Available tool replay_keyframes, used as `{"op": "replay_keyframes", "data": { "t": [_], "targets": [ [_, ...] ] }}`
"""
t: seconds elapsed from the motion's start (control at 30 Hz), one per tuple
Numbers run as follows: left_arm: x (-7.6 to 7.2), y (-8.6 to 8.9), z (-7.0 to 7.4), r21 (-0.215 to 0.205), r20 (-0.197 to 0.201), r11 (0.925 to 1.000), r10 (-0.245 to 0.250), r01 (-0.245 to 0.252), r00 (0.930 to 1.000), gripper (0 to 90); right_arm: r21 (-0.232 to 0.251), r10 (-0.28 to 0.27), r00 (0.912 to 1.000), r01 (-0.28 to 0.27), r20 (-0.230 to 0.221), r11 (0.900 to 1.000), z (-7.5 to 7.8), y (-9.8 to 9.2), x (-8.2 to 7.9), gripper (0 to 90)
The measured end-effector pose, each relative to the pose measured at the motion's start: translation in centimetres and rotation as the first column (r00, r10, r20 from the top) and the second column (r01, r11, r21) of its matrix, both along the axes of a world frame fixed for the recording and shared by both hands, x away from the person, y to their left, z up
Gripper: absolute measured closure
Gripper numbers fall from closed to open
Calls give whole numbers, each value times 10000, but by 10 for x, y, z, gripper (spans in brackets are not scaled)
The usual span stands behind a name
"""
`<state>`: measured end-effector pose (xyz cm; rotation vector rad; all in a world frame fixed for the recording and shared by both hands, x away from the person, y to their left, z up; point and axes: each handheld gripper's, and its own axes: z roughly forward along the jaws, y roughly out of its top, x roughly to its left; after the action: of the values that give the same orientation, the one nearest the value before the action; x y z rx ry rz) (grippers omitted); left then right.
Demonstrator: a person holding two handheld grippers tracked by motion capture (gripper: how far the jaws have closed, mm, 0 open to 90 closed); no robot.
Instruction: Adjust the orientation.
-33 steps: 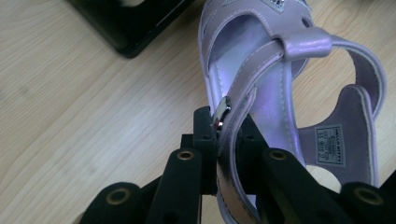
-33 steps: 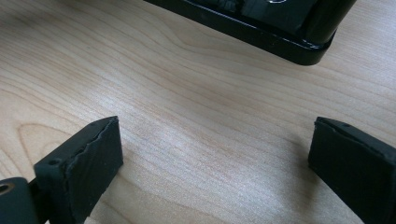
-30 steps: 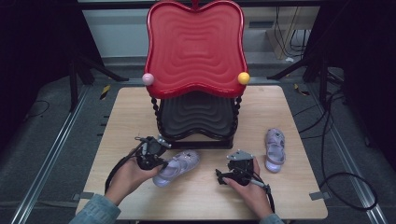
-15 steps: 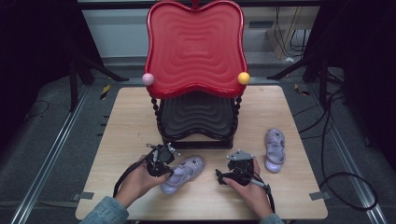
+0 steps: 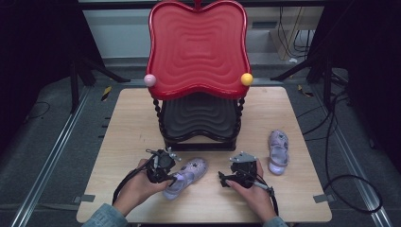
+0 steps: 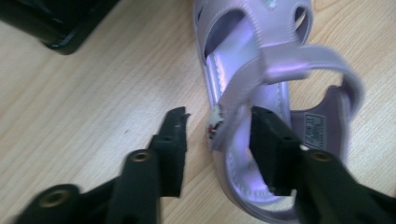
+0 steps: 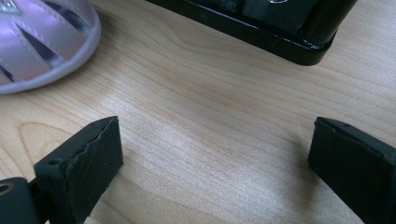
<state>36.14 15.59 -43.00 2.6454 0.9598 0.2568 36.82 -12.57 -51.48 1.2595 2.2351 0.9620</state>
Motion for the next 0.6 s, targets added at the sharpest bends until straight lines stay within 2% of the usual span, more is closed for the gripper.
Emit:
{"op": "replay_keyframes", "data": {
  "t": [0.07,0.1,0.13,0.2,0.23,0.3,0.43,0.57,0.6],
  "targets": [
    [-5,2,10,-139,208,9999,61,-58,9998,467,2,0,10000,0,-2,10000,0,0,0,34],
    [-5,2,10,-139,208,9999,61,-58,9998,448,2,0,10000,0,-2,10000,0,0,0,34],
    [-9,3,18,-217,380,9997,106,-97,9992,429,2,-6,10000,6,-3,10000,0,0,0,33],
    [-10,3,21,-304,434,9995,122,-109,9990,422,0,-5,10000,5,-1,10000,0,0,0,33],
    [-13,3,29,-466,459,9989,111,-90,9989,396,25,-9,10000,9,-10,10000,0,0,0,33],
    [-15,3,32,-517,479,9987,67,-42,9988,388,-15,-11,10000,11,7,10000,0,0,0,33],
    [-21,1,42,-676,352,9977,-67,91,9994,416,-13,-11,10000,11,6,10000,0,0,0,34],
    [-26,-2,46,-645,288,9976,-241,259,9993,466,-13,-11,10000,11,6,10000,0,0,0,34],
    [-29,-6,48,-709,198,9965,-436,449,9989,479,-28,6,10000,-6,-1,10000,0,0,0,34]
  ]
}}
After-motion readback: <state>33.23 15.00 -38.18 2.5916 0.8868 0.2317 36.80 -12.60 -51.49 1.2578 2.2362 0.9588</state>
